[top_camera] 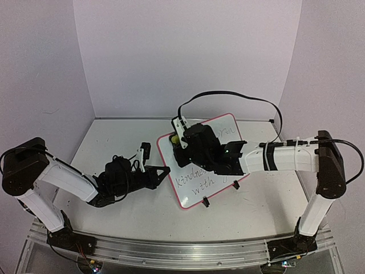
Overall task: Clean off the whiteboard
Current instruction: Erase the whiteboard at the center of the board.
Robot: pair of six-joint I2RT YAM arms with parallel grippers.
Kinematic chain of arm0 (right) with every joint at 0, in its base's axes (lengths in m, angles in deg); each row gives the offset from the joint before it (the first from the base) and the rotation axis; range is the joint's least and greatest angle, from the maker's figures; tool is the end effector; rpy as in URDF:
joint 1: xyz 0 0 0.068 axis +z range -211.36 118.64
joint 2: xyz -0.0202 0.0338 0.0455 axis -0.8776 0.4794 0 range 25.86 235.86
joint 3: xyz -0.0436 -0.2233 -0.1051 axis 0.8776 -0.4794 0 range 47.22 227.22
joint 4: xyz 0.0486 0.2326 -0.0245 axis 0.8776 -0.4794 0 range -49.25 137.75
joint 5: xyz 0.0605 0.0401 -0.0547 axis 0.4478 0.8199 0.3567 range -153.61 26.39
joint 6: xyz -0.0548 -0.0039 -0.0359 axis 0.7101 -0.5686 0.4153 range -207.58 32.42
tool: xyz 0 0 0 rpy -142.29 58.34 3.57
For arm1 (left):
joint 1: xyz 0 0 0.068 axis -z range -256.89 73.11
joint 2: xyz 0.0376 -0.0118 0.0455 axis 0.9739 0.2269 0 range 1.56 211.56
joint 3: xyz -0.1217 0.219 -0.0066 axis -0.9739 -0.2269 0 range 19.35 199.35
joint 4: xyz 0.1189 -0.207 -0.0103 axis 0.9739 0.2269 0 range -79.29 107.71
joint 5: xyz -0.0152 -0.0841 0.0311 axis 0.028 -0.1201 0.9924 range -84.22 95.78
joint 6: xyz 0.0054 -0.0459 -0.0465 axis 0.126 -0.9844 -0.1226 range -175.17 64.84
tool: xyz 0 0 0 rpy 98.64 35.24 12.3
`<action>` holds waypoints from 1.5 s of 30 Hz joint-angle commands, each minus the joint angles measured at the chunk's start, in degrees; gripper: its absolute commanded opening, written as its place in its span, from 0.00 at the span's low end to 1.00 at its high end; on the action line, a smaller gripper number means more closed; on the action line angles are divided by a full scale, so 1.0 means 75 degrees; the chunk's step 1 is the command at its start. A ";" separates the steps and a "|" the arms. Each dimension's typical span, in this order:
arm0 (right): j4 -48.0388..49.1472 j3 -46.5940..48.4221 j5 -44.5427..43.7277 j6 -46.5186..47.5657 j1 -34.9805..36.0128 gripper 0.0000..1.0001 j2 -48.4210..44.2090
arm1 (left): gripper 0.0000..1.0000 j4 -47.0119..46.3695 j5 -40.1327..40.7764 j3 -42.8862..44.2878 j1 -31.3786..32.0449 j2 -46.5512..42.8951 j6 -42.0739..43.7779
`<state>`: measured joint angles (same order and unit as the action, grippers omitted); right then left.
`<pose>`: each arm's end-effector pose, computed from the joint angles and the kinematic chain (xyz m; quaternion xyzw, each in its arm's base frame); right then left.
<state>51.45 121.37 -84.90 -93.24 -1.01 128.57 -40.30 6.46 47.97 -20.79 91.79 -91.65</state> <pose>0.2172 0.3439 0.2444 -0.2921 0.7813 0.1577 0.5286 0.1692 -0.2504 0.1657 0.1273 0.7588 -0.4586 0.4447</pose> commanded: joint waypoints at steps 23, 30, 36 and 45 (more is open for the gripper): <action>-0.0902 0.1269 0.0250 0.0324 -0.0741 0.00 0.0615 | 0.00 -0.0326 -0.0849 0.0090 0.0447 -0.0275 0.0740; -0.0938 0.1530 0.0713 0.0298 -0.0640 0.00 0.0663 | 0.00 -0.0327 -0.0876 0.0151 0.0456 -0.0196 0.0753; -0.0916 0.1814 0.0456 0.0381 -0.0645 0.00 0.0715 | 0.00 -0.0327 -0.0850 0.0087 0.0465 -0.0226 0.0743; -0.0915 0.1635 0.0343 0.0499 -0.0642 0.00 0.0675 | 0.00 -0.0329 -0.0832 0.0100 0.0487 -0.0212 0.0776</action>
<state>42.61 133.98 -80.86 -90.31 -4.89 131.90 -40.51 7.45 47.99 -19.93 91.47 -91.20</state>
